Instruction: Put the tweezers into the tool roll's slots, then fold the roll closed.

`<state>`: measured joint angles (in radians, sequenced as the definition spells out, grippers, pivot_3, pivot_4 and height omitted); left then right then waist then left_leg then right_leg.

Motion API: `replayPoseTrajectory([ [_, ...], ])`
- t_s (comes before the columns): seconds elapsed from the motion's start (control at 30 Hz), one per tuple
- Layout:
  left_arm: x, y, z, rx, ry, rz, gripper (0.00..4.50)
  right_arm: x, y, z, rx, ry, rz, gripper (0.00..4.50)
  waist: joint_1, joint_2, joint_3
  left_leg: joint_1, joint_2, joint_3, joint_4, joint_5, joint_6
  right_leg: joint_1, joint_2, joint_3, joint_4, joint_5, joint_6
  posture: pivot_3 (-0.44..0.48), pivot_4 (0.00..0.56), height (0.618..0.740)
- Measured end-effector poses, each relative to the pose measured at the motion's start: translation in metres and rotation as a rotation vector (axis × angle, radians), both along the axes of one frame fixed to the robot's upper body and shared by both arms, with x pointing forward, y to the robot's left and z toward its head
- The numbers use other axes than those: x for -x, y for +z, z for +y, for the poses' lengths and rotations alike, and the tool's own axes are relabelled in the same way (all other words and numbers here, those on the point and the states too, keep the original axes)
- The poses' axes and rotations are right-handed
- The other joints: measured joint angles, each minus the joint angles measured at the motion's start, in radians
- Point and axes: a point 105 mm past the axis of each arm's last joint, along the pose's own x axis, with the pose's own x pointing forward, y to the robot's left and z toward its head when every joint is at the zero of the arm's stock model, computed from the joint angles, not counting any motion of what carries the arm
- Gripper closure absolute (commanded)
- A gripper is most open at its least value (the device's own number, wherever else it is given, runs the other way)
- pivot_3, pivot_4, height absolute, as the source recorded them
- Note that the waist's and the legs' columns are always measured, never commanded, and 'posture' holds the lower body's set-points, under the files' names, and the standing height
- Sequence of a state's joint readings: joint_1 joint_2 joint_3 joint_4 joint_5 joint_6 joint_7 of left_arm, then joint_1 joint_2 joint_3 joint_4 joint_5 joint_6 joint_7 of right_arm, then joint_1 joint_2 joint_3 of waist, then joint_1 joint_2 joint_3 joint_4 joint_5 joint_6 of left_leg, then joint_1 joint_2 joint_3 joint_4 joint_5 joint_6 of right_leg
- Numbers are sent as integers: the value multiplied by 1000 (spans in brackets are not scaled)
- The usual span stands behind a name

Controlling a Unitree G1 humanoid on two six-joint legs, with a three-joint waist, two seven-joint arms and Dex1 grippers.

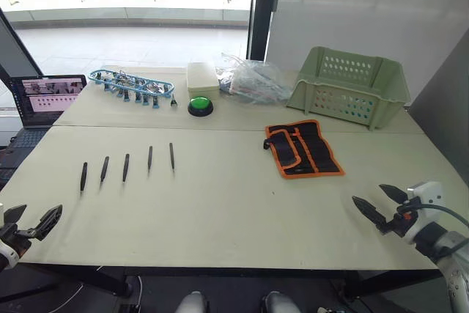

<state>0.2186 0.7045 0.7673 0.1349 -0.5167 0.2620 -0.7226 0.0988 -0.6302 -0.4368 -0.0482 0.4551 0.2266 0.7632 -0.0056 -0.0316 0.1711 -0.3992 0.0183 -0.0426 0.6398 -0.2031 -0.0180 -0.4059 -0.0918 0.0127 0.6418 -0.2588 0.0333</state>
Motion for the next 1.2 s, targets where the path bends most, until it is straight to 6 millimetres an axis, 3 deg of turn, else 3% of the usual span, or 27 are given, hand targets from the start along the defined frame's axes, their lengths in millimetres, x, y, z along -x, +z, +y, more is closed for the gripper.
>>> replayPoseTrajectory([
  [0.07, 1, -1, -1, 1, -2, 3, 43, 0, 0, 0, 0, 0, -1, 0, 0, 0, 0, 0, 0, 0, 0, 0, 0, 0, 0, 0, 0, 0, 0, 0, 150, 721],
  [0.13, 7, 0, -15, 3, -60, -4, 43, -1, 0, 7, -12, -1, -11, 0, -4, 0, 0, 0, 0, 0, 0, 0, 0, 0, 0, 1, -1, 0, 0, 0, 150, 721],
  [0.3, 14, 0, -69, 37, -241, -31, 43, -9, 3, 52, -66, 23, -21, 0, -6, 0, 0, 0, 3, 1, 0, 0, 0, 0, -1, 2, 0, 0, -1, 0, 150, 721],
  [0.43, 22, -6, -93, 55, -310, -47, 43, -20, 13, 72, -109, -24, -49, 0, -7, 0, 0, 0, 2, 2, 0, 0, 0, -1, 1, 2, 0, 1, -1, 0, 150, 721],
  [0.77, 26, 2, -115, 14, -513, -62, 43, -64, 13, 139, -240, -210, -34, 0, -6, 0, 0, -8, 8, 5, 1, 0, 0, -12, 7, 3, 1, 6, -10, 0, 150, 721],
  [0.97, 20, 6, -137, -24, -681, -72, 43, -86, 3, 156, -267, -281, 28, 0, -12, 0, 0, -7, 16, 9, 1, 0, 0, -15, 17, 7, 2, 13, -9, 0, 150, 721],
  [1.2, 15, 9, -145, -30, -730, -89, 43, -98, -8, 171, -293, -284, 77, 0, -16, 0, 0, -6, 24, 9, 1, 0, 0, -16, 26, 8, 4, 12, -10, 0, 150, 721],
])
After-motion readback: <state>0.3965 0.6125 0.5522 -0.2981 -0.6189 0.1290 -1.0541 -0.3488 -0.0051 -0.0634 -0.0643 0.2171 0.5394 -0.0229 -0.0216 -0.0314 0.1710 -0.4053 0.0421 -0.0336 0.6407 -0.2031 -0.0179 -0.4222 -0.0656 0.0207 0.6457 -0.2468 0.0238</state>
